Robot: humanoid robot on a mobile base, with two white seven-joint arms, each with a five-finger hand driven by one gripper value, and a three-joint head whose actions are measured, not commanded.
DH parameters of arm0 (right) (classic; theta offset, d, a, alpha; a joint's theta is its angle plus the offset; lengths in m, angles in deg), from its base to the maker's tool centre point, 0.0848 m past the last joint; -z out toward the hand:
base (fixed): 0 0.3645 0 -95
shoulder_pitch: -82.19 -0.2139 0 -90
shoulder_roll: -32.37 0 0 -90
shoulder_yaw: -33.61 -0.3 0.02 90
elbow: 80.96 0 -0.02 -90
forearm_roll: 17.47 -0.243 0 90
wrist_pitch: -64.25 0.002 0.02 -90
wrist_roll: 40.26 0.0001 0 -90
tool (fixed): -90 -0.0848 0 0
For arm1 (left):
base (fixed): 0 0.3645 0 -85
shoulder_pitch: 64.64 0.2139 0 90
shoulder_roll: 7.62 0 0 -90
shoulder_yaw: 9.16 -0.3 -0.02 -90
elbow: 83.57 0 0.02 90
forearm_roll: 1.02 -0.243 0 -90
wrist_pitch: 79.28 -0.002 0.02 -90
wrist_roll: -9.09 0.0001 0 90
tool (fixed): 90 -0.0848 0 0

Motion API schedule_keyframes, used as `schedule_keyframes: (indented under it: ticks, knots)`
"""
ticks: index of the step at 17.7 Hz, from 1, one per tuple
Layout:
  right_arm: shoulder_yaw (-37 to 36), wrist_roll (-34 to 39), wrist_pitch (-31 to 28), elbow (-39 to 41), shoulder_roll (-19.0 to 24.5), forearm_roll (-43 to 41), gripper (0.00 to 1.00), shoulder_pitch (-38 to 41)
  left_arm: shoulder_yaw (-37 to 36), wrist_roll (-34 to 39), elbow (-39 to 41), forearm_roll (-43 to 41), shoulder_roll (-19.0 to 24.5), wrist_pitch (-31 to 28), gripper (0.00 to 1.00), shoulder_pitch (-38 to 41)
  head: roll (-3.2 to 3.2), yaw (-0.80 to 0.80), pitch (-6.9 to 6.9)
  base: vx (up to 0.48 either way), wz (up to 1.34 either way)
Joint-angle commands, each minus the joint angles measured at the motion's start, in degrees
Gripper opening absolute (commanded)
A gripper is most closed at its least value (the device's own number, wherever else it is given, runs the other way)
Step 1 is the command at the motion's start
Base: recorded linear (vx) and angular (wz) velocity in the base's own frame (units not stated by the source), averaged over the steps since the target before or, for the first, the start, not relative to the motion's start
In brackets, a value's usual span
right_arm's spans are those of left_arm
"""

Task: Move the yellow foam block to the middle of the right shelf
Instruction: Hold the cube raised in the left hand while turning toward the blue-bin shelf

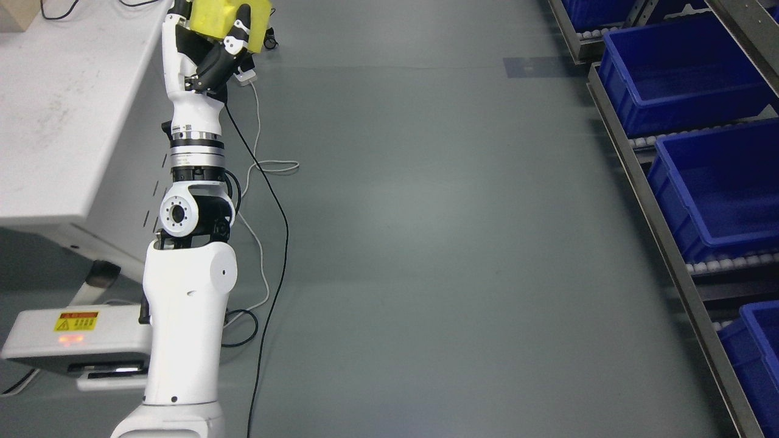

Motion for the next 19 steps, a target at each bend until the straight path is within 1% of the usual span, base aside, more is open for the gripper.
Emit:
schedule_keyframes:
  ticks: [1, 7, 10, 16, 17, 19]
  knots:
    - [0.0, 0.0, -0.05, 1.0, -1.0, 0.0, 1.0, -0.09, 0.62, -0.05, 0.31, 0.0, 1.23, 0.09, 0.26, -0.01, 0.0, 0.0, 0.0, 0.427, -0.08]
    - [0.0, 0.0, -0.05, 1.0, -1.0, 0.0, 1.0, -0.09, -0.34, -0.93, 0.4, 0.0, 1.23, 0.09, 0.26, -1.94, 0.0, 0.0, 0.0, 0.494, -0.05]
    - [0.0, 0.0, -0.05, 1.0, -1.0, 0.0, 1.0, -0.09, -2.27, -0.93, 0.49, 0.0, 1.23, 0.09, 0.26, -2.38, 0.0, 0.0, 0.0, 0.527, -0.08]
    - [0.0, 0.0, -0.05, 1.0, -1.0, 0.0, 1.0, -0.09, -4.64, -1.02, 0.75, 0.0, 1.14, 0.09, 0.26, -2.73, 0.0, 0.0, 0.0, 0.518, -0.29]
    - [0.0, 0.0, -0.05, 1.0, -1.0, 0.0, 1.0, -0.09, -5.35, -1.1, 0.84, 0.0, 1.14, 0.09, 0.26, -2.9, 0.0, 0.0, 0.0, 0.416, -0.66]
    - [0.0, 0.0, -0.05, 1.0, -1.0, 0.0, 1.0, -0.09, -8.94, -1.1, 3.73, -0.09, 1.41, 0.09, 0.26, -2.56, 0.0, 0.0, 0.0, 0.387, -0.85]
